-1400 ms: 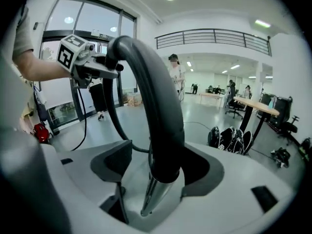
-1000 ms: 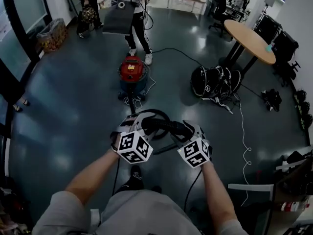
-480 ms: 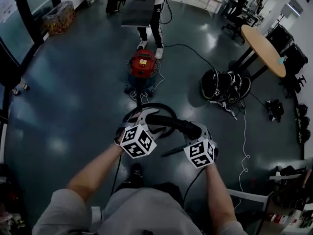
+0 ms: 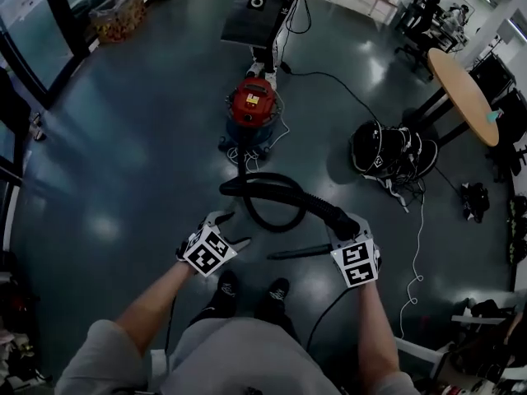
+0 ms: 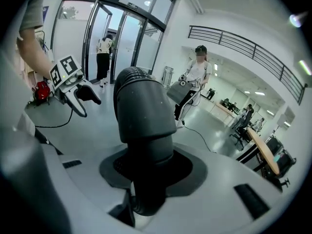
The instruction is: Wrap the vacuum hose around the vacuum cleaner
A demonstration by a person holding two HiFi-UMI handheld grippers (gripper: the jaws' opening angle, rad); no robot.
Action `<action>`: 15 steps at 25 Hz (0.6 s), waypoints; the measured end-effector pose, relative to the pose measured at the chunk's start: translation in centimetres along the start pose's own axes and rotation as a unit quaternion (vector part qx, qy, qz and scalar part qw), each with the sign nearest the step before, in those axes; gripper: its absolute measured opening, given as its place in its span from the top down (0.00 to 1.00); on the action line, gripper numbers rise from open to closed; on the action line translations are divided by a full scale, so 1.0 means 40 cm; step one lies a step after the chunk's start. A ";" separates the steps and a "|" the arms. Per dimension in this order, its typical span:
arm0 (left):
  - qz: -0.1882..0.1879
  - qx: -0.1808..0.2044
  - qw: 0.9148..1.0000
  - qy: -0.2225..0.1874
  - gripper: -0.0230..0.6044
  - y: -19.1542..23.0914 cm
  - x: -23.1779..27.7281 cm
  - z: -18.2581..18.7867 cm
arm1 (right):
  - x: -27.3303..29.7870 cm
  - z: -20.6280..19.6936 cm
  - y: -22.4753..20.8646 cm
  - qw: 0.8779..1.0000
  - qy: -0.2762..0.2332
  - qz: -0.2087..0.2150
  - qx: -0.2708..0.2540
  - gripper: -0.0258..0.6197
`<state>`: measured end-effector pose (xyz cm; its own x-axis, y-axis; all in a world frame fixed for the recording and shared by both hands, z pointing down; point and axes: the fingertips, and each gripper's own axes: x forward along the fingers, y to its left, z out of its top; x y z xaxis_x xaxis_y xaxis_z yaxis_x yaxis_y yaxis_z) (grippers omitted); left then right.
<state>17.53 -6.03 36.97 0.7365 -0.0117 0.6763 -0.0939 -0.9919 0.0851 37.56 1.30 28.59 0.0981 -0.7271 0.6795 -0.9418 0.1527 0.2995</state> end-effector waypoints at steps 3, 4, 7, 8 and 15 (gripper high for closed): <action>0.001 -0.030 0.999 0.014 0.45 -0.049 0.047 -0.014 | 0.012 -0.038 -0.029 1.000 -0.004 0.021 0.002 0.76; 0.005 -0.037 0.999 0.015 0.45 -0.054 0.060 -0.010 | 0.018 -0.042 -0.041 1.000 -0.007 0.026 -0.001 0.76; 0.019 -0.047 0.999 0.006 0.45 -0.054 0.081 0.026 | 0.031 -0.042 -0.067 0.999 -0.022 0.034 -0.030 0.76; 0.026 -0.048 0.998 0.000 0.45 -0.050 0.083 0.048 | 0.034 -0.041 -0.077 0.998 -0.028 0.036 -0.042 0.76; 0.076 -0.023 0.996 -0.049 0.45 -0.018 0.043 0.236 | 0.043 -0.066 -0.137 0.991 -0.046 0.053 -0.112 0.76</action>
<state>25.20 -6.54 31.17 0.7727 -0.1763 0.6099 -0.2382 -0.9710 0.0211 43.75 0.97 29.88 -0.0377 -0.7551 0.6545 -0.8492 0.3694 0.3773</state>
